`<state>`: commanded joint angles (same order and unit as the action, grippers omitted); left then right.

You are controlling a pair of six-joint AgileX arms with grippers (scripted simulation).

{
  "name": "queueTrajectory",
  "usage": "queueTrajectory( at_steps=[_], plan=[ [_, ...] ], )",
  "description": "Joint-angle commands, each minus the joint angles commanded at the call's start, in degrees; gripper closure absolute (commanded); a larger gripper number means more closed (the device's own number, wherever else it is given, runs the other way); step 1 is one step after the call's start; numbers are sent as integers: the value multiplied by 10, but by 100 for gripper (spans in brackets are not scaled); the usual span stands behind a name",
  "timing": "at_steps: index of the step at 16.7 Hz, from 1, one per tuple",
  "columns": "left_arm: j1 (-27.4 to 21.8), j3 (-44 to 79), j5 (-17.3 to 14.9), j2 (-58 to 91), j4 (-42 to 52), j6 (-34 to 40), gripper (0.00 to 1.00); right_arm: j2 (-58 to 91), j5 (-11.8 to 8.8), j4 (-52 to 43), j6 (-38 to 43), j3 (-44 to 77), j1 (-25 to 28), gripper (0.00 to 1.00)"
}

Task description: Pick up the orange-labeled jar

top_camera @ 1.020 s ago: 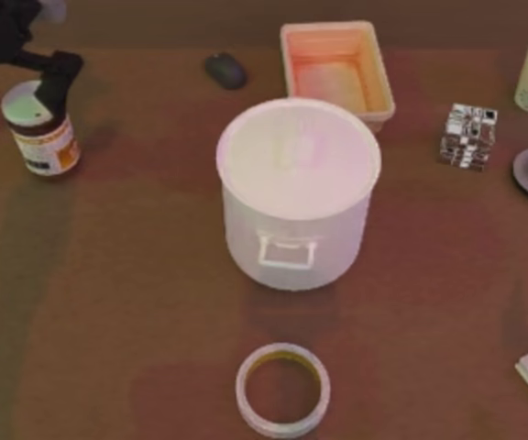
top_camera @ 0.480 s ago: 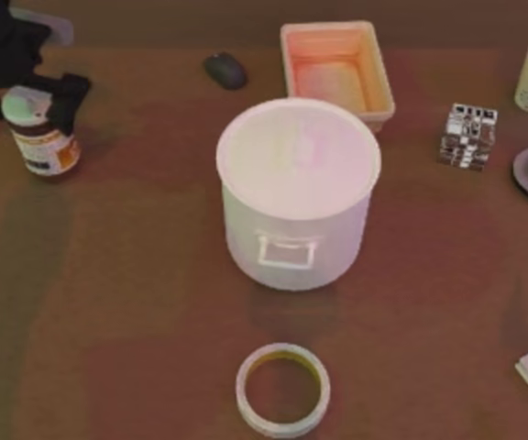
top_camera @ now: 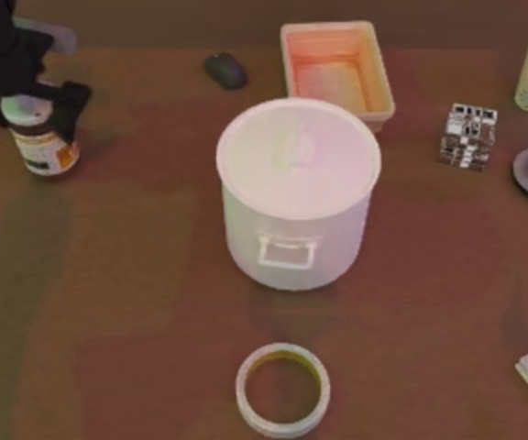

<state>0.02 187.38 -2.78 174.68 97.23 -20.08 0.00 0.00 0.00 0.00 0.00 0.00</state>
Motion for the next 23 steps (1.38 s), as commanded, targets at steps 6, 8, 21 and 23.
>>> queueTrajectory(
  at_steps=[6,8,21,23],
  plan=[
    [0,0,0,0,0,0,60,0,0,0,0,0,0,0],
    [0,0,0,0,0,0,75,0,0,0,0,0,0,0],
    [-1,-1,0,-1,-1,-1,100,0,0,0,0,0,0,0],
    [0,-20,1,-18,-9,0,100,0,0,0,0,0,0,0]
  ],
)
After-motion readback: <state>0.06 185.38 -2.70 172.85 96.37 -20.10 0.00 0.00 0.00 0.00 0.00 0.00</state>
